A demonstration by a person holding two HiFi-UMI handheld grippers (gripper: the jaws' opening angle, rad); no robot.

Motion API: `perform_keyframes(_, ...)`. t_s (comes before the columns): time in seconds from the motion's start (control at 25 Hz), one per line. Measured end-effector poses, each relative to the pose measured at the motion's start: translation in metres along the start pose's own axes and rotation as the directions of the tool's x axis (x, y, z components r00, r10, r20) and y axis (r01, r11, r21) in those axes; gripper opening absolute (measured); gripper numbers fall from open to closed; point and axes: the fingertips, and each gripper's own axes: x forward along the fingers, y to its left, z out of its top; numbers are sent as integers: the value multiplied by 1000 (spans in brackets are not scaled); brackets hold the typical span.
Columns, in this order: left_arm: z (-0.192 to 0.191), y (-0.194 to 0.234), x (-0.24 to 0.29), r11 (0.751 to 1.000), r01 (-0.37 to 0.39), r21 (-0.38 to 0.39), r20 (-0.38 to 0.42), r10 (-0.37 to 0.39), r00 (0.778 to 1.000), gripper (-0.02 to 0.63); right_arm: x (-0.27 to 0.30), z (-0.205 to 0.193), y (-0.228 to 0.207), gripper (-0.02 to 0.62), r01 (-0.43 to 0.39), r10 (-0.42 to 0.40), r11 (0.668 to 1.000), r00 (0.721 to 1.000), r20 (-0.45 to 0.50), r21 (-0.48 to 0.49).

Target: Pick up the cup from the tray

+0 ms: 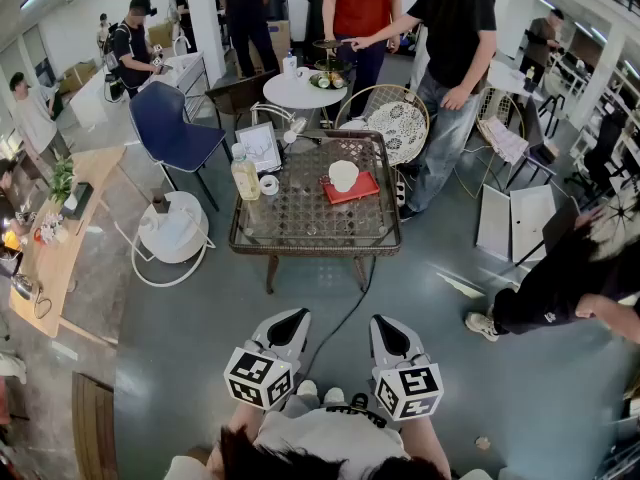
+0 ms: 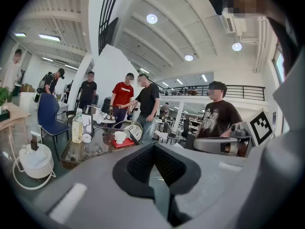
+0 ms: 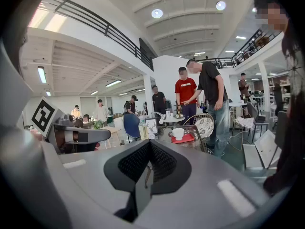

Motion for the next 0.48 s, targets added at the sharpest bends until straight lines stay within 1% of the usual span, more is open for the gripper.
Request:
perform_keyframes(0.12,-7,-2,-1,1000,3,-4,-4,-3,1000,0,-2,-5,-2,25,4,-4,1000,1000,1,18)
perform_keyframes(0.48,-5,-5,2,1000,11,12,-6,-11,1000,0,-1,-3,-3,24,8,-8,1000,1000,6,3)
